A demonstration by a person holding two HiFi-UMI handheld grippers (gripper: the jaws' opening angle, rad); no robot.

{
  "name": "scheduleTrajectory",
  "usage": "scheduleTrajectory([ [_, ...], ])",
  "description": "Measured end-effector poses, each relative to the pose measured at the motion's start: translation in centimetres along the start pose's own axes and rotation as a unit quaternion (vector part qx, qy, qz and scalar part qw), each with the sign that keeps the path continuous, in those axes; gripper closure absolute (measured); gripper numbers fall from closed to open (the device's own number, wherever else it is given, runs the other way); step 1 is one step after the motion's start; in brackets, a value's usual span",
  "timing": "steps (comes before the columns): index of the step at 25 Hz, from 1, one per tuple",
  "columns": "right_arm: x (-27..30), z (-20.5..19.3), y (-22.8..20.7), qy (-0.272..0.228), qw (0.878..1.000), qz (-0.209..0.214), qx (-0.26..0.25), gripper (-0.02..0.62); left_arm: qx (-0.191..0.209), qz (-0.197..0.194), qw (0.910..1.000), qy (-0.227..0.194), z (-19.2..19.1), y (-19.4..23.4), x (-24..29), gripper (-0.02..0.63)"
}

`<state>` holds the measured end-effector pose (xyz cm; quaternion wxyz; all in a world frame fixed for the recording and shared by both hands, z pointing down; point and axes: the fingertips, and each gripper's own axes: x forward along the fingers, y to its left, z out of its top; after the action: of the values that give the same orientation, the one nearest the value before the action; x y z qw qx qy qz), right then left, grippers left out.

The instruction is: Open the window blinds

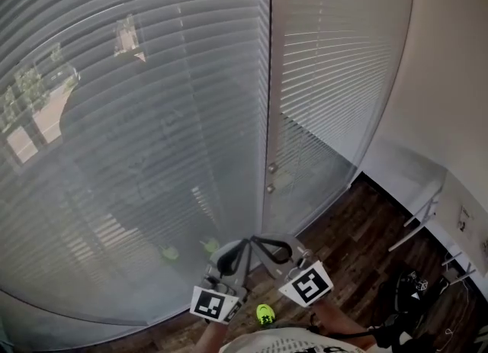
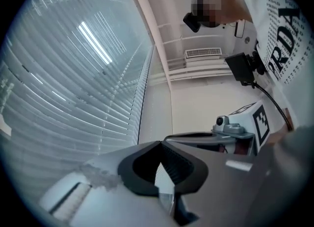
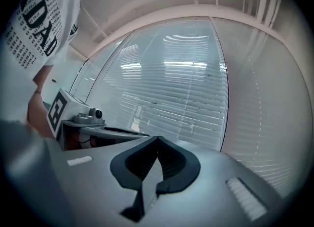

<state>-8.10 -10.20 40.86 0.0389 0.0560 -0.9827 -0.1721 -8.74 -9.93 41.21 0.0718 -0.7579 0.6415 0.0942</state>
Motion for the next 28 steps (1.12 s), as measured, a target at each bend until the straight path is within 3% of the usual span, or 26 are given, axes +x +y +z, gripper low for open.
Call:
scheduleTrajectory([
  [7,0.7,-1.3,-3.4,-0.01,1.0,0.02,0.014,0.588,0.002,0.019,0.9997,0.015,-0.9,0.7,3.4,0.615],
  [14,1.7,-1.5,-3.9,-0.007,0.999,0.033,0.024,0.588,0.001,0.031,0.9993,0.022,-1.1,1.6,3.9,0.615],
  [18,3.1,-2.7,-4.0,0.006,0.999,0.027,0.02,0.588,-0.027,0.033,0.9991,0.001,-1.3,2.7,4.2,0.615],
  [22,4.1,-4.4,-3.3,0.032,0.999,0.025,0.029,0.588,-0.041,0.02,0.9989,0.012,-2.7,3.7,3.6,0.615],
  [25,5.1,-4.1,-3.3,0.034,0.999,0.01,0.041,0.588,-0.04,0.01,0.9989,0.022,-3.0,4.8,3.3,0.615],
  [28,6.0,-3.7,-3.5,0.042,0.999,-0.004,0.032,0.588,-0.053,0.007,0.9986,0.002,-1.9,5.8,3.8,0.615],
])
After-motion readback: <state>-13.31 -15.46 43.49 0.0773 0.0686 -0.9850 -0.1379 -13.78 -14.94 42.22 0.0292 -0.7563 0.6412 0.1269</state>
